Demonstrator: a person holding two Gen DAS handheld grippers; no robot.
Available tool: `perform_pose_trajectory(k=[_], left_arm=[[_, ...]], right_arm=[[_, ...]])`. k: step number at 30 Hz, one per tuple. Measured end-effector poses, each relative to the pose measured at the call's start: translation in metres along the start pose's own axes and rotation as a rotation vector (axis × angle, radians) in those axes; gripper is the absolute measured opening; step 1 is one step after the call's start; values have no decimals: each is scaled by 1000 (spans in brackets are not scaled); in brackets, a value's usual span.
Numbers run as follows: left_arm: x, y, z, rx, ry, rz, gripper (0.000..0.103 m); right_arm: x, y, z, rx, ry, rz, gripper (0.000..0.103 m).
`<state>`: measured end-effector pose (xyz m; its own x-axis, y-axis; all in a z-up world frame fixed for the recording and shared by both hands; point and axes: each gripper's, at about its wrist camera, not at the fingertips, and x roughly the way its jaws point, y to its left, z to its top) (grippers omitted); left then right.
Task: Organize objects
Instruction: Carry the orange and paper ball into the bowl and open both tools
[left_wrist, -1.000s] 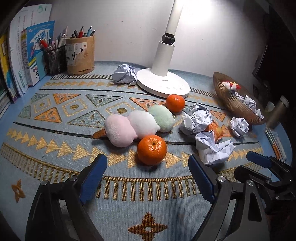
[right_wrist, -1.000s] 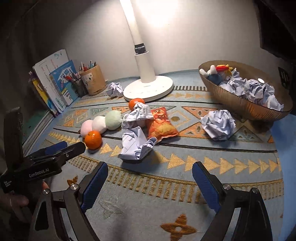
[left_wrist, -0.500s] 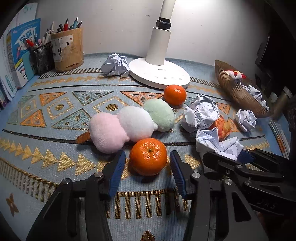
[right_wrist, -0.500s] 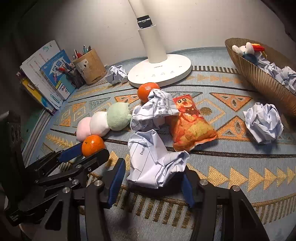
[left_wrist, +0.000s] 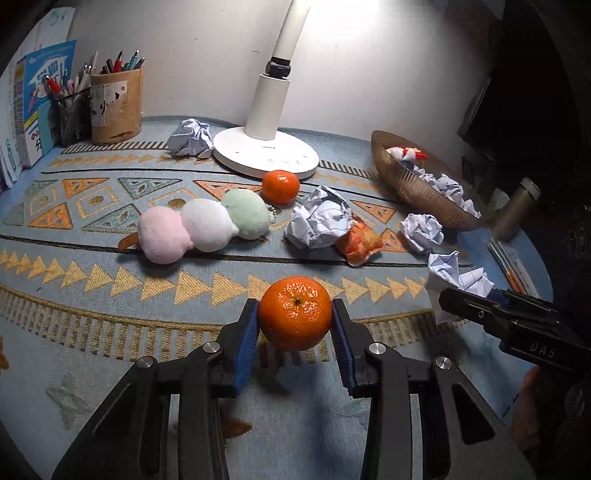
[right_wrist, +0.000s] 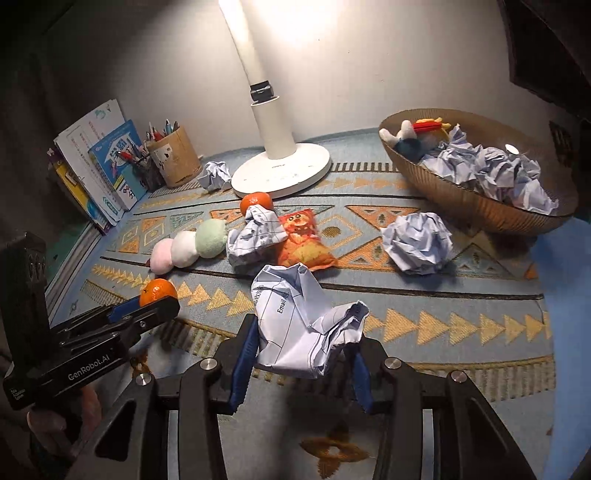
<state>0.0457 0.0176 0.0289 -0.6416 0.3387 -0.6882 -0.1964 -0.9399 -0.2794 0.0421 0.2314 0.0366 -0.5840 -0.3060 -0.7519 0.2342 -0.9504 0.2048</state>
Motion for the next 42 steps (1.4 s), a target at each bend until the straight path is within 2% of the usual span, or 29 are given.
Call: perform_pose_trajectory(k=[3, 5, 7, 9, 12, 22, 27, 30, 34, 37, 42], left_arm=[[8, -10, -7, 3, 15, -13, 35], [9, -16, -9, 32, 9, 26, 35], [7, -17, -9, 43, -2, 22, 35], [7, -17, -11, 46, -3, 27, 35], [6, -16, -11, 47, -11, 20, 35], [9, -16, -11, 39, -3, 31, 35], [9, -18, -12, 52, 2, 35, 35], [7, -25, -9, 52, 21, 9, 35], [-2, -55, 17, 115, -6, -30, 35], [-2, -85, 51, 157, -37, -103, 35], [25, -138, 106, 235, -71, -134, 35]], right_arm=[[-3, -18, -8, 12, 13, -13, 44], [-3, -24, -12, -3, 7, -4, 44], [-1, -28, -17, -4, 8, 0, 48], [1, -33, -22, 15, 18, 9, 66], [-2, -36, -30, 39, 19, 15, 71], [9, -31, -30, 58, 31, -39, 70], [8, -34, -29, 60, 14, -23, 49], [-3, -33, -27, 47, -6, -27, 46], [-33, -39, -10, 46, -76, -26, 46], [-56, -53, 15, 47, -138, -62, 46], [-78, -100, 67, 132, -219, -149, 47]])
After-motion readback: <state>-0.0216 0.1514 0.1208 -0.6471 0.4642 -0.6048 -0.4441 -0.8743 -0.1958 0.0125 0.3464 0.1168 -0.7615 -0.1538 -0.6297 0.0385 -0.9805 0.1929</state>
